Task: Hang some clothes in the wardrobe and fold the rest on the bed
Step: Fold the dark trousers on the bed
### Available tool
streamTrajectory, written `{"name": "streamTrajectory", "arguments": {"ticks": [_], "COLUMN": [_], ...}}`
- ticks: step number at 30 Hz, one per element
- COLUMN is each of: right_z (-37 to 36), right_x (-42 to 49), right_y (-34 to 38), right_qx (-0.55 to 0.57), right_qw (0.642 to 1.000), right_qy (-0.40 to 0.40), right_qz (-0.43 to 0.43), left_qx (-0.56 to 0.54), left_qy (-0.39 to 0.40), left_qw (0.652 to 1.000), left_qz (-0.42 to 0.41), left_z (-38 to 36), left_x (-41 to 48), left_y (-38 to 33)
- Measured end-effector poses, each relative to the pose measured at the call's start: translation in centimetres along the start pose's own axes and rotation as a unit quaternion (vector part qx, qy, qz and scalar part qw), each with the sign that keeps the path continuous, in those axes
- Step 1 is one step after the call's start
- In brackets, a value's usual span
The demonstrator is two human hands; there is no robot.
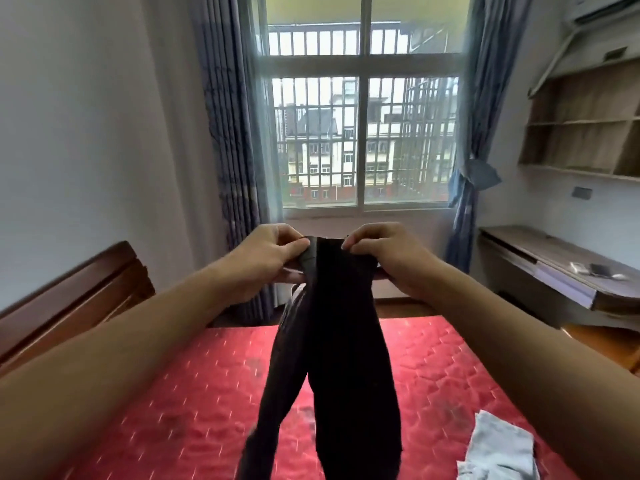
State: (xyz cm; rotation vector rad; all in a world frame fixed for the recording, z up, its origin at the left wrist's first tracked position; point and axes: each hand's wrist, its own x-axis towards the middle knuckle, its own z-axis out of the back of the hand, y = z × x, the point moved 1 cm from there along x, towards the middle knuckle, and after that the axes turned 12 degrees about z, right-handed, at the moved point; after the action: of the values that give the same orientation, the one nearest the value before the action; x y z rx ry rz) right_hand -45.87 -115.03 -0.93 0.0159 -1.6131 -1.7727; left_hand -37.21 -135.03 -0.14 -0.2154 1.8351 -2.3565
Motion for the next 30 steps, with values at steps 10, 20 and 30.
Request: {"name": "streamTrajectory", "arguments": {"ticks": [10, 20, 30], "right_z": [-0.3, 6.2, 7.8], "right_x": [-2.6, -3.0, -2.1], "right_y": [3.0, -1.5, -0.2], "right_qx": [0.098, -0.465, -0.127], "right_qw": [0.990, 0.875, 0.989], "right_qy": [-0.053, 0.112, -0.060], "right_qz": [-0.089, -0.075, 0.047], "left_qx": [0.175, 0.138, 0.136], "left_qy": [0.030, -0.025, 0.124], "left_qw": [0.979, 0.978, 0.979], "left_qz": [-0.099, -0.156, -0.092], "left_z": [-4.9, -2.9, 2.0], "left_x": [-1.4, 0.5, 3.7], "left_y": [-0.1, 1.8, 3.0]}}
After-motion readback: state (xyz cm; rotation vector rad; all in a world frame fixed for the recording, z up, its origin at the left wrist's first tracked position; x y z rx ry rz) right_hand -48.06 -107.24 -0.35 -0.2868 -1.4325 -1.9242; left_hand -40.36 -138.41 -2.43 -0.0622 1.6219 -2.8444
